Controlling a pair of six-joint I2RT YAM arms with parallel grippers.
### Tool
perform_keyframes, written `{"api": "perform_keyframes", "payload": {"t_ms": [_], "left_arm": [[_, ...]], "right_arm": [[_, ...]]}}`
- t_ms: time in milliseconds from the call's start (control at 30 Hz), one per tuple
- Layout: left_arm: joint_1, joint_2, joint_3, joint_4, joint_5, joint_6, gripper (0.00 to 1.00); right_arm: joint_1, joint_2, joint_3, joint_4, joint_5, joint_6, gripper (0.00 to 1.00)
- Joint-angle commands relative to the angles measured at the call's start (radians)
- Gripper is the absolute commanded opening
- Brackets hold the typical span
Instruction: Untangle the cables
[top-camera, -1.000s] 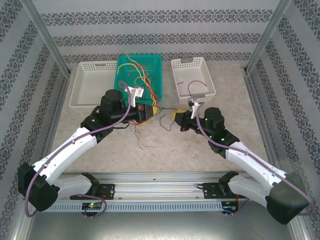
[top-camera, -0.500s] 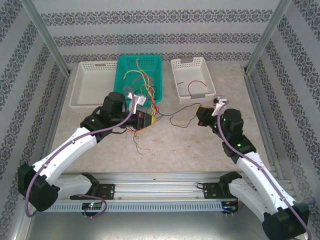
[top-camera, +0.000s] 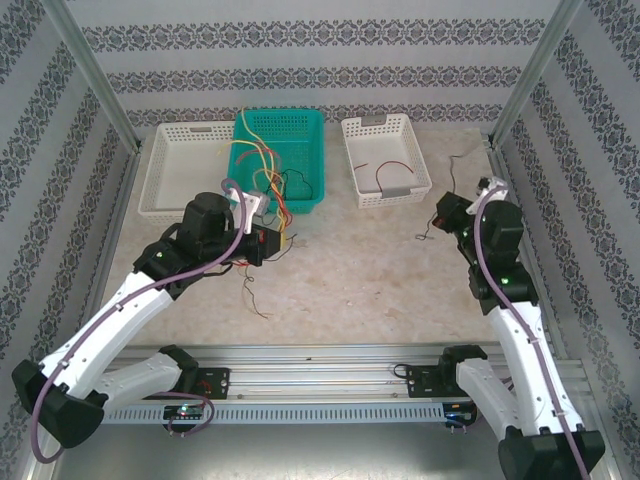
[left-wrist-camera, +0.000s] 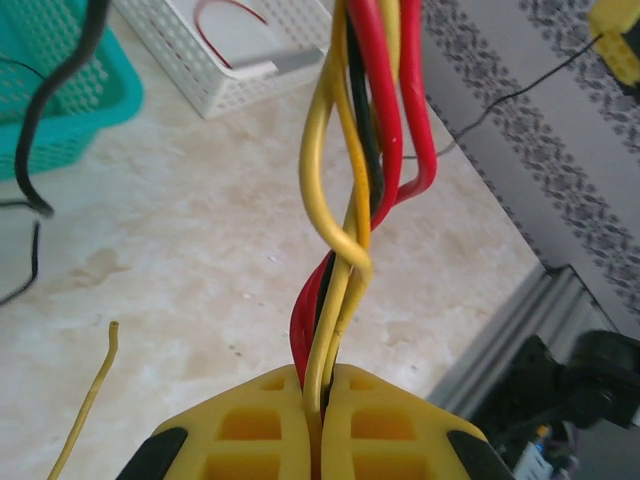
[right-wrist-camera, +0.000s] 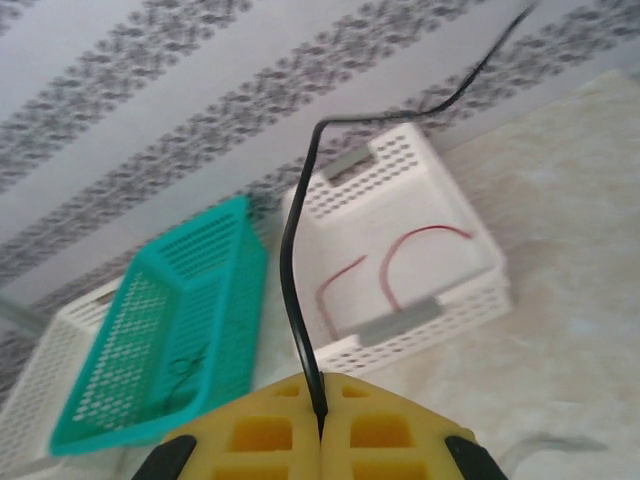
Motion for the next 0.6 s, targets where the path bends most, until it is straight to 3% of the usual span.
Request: {"api": "perform_keyframes", "payload": {"t_ms": [0, 200, 567], "left_arm": [[0.018, -0.058, -0.018, 0.015, -0.151, 0.044, 0.0], [0.03, -0.157, -0.099, 0.075, -0.262, 0.049, 0.0], [0.032, -0.183, -0.134, 0.104, -0.25, 0.056, 0.0]], "right_arm": [[0.087, 0.053, 0.124, 0.03, -0.124, 0.008, 0.0], [0.295, 0.242, 0.406, -0.017, -0.125, -0.088, 0.0], [0.437, 0.744, 0.971, -0.065, -0.28, -0.133, 0.0]]}}
